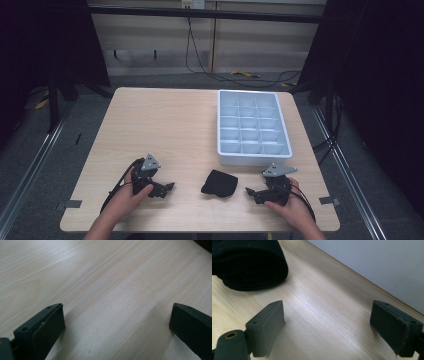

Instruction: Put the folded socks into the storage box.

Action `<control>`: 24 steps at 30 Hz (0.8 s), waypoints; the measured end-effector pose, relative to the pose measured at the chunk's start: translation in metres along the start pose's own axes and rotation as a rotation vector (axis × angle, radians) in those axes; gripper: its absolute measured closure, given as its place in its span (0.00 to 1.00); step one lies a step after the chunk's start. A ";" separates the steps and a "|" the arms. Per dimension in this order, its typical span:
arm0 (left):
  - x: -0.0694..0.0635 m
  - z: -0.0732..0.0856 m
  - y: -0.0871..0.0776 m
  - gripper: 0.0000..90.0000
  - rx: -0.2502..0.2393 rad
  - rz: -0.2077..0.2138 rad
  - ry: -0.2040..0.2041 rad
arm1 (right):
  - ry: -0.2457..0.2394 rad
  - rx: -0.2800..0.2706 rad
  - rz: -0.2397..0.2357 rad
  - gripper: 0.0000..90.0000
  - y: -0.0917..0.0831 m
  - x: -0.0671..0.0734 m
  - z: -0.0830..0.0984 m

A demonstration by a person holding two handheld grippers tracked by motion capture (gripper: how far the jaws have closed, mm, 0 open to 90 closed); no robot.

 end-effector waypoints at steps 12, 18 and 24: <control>0.000 0.000 0.000 0.00 0.001 0.000 -0.001 | -0.010 0.069 -0.011 0.17 -0.004 0.003 -0.003; 0.000 0.000 0.000 0.00 0.000 0.000 0.000 | -0.033 0.207 -0.053 0.23 -0.008 0.006 -0.012; 0.000 0.000 0.000 0.00 -0.001 0.001 -0.001 | -0.061 0.272 -0.080 0.25 -0.014 0.014 -0.023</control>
Point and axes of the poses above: each handheld gripper's, and its own axes: y roughly forward along the jaws, z roughly out of its underside, x roughly to its left, the point moved 3 cm from there along y, roughly forward along the jaws, and after that the axes turned 5 degrees about -z, right-handed, at the moved point
